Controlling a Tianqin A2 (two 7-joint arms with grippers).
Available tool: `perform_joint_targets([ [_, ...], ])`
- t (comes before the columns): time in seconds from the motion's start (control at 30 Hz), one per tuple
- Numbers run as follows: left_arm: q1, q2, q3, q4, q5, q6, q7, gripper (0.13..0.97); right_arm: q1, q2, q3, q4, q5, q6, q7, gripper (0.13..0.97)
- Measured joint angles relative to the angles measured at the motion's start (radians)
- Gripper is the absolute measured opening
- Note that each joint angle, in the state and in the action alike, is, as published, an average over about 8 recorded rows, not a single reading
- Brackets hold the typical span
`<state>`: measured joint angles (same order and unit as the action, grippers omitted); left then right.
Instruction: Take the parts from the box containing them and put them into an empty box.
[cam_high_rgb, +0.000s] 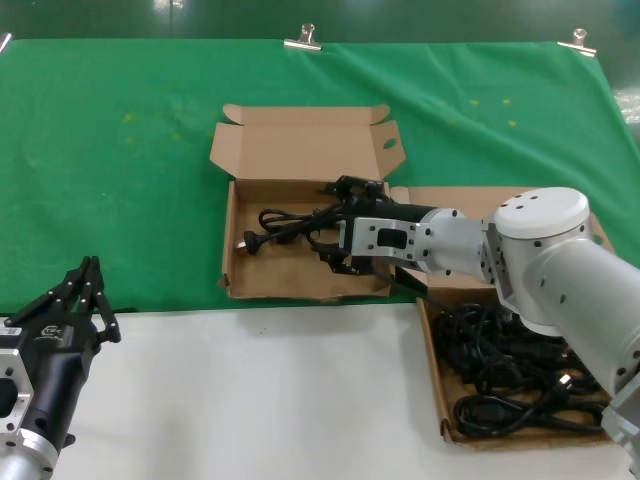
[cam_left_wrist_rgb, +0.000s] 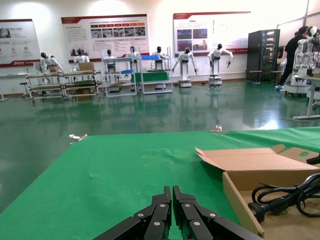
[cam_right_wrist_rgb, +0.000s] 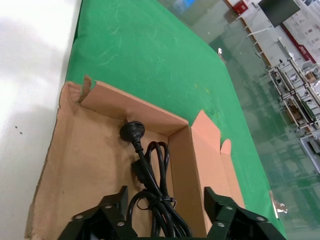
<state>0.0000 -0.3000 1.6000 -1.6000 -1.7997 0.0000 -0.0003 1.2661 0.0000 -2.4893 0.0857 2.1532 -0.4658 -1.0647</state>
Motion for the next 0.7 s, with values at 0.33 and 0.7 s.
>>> perform_joint_targets([
  [0.33,0.000,0.000,0.000,0.000,0.000,0.000,0.000,0.168,0.026,0.002,0.112,-0.040,-0.071,-0.047,-0.042,0.625],
  [0.7,0.000,0.000,0.000,0.000,0.000,0.000,0.000,0.168,0.049,0.055,0.264,-0.021,-0.188,-0.166,-0.067,0.834],
])
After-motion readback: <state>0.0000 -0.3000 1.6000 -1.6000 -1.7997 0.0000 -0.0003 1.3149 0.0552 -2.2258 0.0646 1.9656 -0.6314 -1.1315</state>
